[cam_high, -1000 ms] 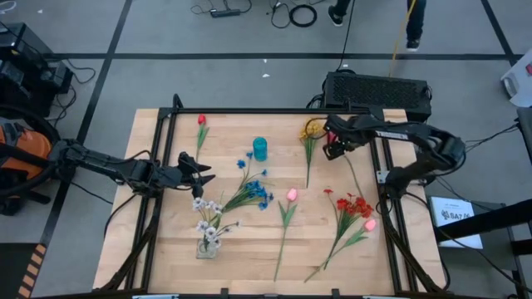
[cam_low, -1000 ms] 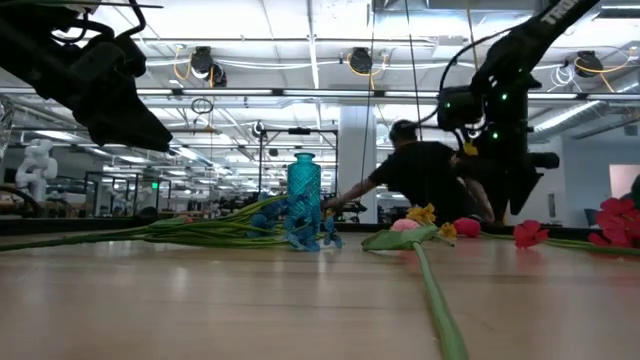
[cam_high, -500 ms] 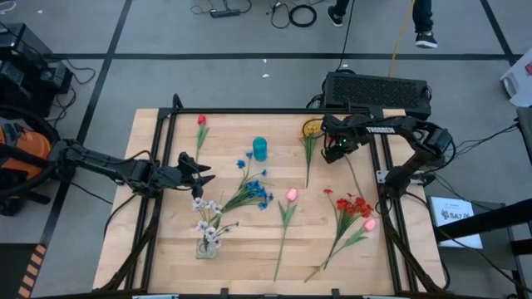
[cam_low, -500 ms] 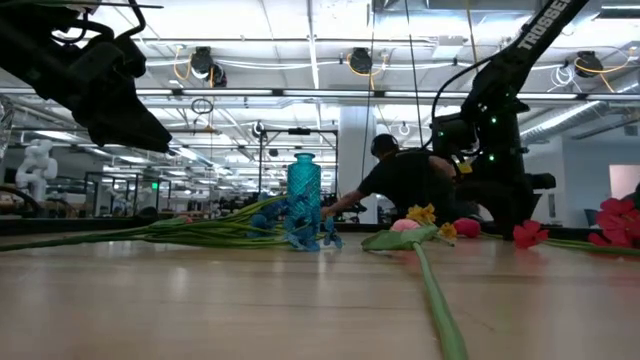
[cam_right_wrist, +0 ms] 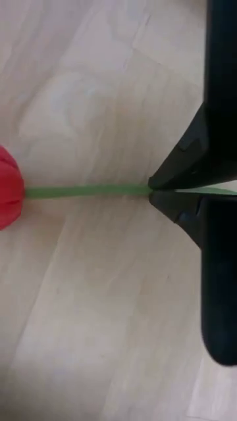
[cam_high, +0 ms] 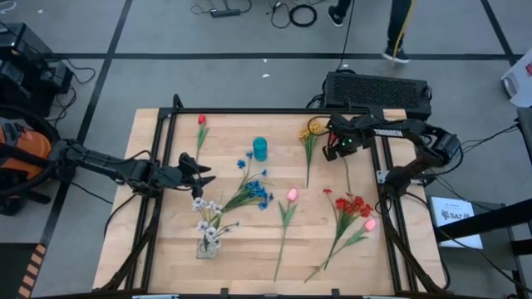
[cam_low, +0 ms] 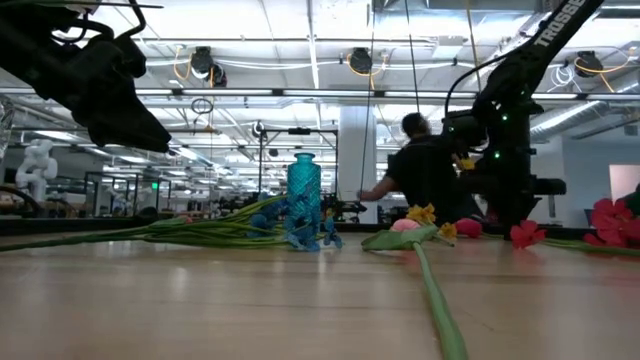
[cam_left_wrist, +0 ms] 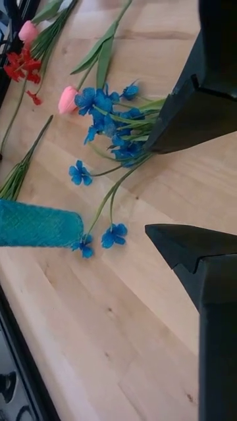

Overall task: Sort flowers into vase by color
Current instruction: Put the right red tulip into the blue flower vase

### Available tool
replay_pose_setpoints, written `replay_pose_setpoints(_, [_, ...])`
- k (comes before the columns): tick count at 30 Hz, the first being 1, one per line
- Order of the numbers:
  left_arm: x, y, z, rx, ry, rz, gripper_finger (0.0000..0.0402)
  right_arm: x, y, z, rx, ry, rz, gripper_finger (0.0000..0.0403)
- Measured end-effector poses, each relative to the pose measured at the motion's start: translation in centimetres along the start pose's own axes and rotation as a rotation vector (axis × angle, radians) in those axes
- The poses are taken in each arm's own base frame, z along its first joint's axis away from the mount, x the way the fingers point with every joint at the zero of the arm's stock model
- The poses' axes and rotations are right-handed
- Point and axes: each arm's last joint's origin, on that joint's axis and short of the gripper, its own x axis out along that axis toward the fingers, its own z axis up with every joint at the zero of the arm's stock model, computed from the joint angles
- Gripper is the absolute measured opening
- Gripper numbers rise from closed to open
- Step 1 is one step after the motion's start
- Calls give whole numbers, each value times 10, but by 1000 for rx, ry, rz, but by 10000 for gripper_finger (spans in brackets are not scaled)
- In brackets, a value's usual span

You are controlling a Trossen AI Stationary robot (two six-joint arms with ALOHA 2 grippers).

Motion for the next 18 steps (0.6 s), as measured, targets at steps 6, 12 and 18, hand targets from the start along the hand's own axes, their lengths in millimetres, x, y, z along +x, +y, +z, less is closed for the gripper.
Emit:
replay_pose_setpoints(6, [0,0,-1,3,9,-5,191,-42,-11,-11,47,-159,15,1])
replay_pose_setpoints(12, [0,0,-1,7,8,-2,191,-87,-24,-22,90,-441,78,1])
replay_pose_setpoints(18, [0,1,0,8,0,13,191,-130,-23,-31,70,-758,278,0])
